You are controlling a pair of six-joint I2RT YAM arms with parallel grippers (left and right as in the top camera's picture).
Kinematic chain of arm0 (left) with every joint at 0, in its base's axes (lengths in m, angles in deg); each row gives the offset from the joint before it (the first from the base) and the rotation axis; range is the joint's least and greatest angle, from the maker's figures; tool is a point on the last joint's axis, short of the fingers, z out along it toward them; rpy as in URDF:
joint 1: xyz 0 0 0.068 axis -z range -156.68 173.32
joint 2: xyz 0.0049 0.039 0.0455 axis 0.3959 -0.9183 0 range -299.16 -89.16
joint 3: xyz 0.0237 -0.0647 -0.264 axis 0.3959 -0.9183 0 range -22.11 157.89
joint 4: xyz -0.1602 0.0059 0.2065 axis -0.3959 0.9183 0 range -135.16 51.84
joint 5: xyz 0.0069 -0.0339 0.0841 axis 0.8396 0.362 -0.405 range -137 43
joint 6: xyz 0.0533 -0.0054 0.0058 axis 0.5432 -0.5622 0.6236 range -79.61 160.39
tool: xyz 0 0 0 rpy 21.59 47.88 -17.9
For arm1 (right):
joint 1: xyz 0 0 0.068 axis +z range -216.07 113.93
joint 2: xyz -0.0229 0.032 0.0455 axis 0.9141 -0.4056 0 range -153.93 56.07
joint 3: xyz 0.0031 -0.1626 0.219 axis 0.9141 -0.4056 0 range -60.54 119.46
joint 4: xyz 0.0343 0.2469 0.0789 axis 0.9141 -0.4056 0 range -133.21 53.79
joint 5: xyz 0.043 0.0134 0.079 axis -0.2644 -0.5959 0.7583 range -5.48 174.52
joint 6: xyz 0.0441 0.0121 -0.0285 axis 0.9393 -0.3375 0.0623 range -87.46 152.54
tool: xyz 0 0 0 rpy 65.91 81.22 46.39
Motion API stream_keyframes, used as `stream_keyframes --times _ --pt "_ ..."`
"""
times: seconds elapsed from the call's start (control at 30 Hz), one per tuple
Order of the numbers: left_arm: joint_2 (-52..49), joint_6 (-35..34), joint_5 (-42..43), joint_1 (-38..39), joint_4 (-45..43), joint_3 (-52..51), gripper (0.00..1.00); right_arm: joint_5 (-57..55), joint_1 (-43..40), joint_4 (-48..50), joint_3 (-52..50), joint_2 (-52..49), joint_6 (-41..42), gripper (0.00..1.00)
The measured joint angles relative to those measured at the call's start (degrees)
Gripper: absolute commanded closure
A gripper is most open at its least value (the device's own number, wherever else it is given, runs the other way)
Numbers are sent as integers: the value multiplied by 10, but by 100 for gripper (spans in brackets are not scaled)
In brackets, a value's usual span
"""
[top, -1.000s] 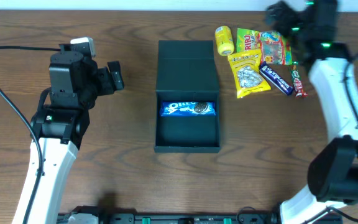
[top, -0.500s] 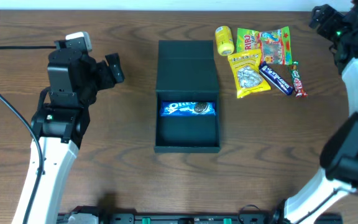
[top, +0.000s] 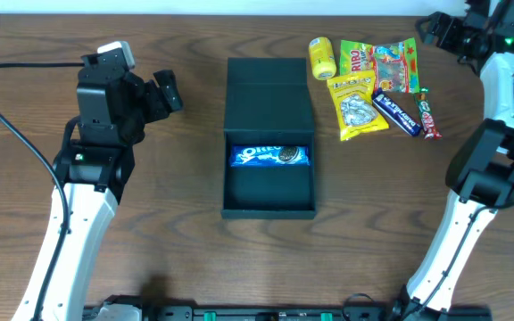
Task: Pack container
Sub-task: 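Move right gripper to the green gummy bag and grasp it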
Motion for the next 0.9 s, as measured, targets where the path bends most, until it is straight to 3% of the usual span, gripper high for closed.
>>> stream_keyframes --times 0.6,0.8,0.9 --pt "-2 0 0 0 -13 0 5 38 15 -94 2 -47 -34 2" --pt "-2 0 0 0 -13 0 5 37 29 -127 2 -47 -58 11" --pt "-2 0 0 0 -13 0 5 31 31 -150 3 -47 -74 28"
